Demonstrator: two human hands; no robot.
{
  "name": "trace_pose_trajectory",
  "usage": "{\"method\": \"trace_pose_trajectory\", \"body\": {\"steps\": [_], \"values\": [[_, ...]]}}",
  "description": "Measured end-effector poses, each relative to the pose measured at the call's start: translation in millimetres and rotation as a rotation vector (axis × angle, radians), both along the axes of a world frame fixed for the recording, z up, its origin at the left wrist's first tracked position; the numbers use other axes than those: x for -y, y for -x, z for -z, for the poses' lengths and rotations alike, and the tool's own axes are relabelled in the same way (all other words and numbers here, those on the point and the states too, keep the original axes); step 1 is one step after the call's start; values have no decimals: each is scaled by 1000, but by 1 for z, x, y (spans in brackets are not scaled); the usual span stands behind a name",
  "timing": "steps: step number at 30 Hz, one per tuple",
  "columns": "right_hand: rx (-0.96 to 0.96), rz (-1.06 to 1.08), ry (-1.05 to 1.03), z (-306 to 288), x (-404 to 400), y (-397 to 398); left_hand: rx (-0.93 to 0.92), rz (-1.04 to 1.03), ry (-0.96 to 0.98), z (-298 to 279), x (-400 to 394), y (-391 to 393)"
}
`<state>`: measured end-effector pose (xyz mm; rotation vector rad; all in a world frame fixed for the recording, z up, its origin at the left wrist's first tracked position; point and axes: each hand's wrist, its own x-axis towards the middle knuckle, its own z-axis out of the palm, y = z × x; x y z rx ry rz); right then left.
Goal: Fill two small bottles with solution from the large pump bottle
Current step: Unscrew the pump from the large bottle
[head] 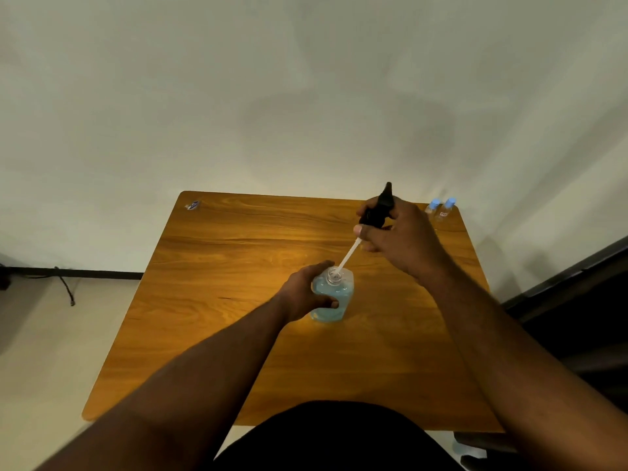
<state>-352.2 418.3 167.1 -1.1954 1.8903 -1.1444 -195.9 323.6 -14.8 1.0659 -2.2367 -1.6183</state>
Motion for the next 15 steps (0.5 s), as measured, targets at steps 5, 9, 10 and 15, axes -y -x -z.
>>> {"method": "trace_pose_trajectory", "body": {"steps": [5, 9, 10, 15], "values": [[-11, 7, 4, -2, -5, -5, 23, -6, 7, -3, -1, 2], [-7, -34, -21, -4, -8, -9, 39, -12, 13, -3, -3, 3], [-4, -55, -28, -6, -8, -9, 41, -14, 13, -4, -3, 3], [-52, -55, -20, -18, -14, -11, 45, -21, 13, -5, -4, 2]]}}
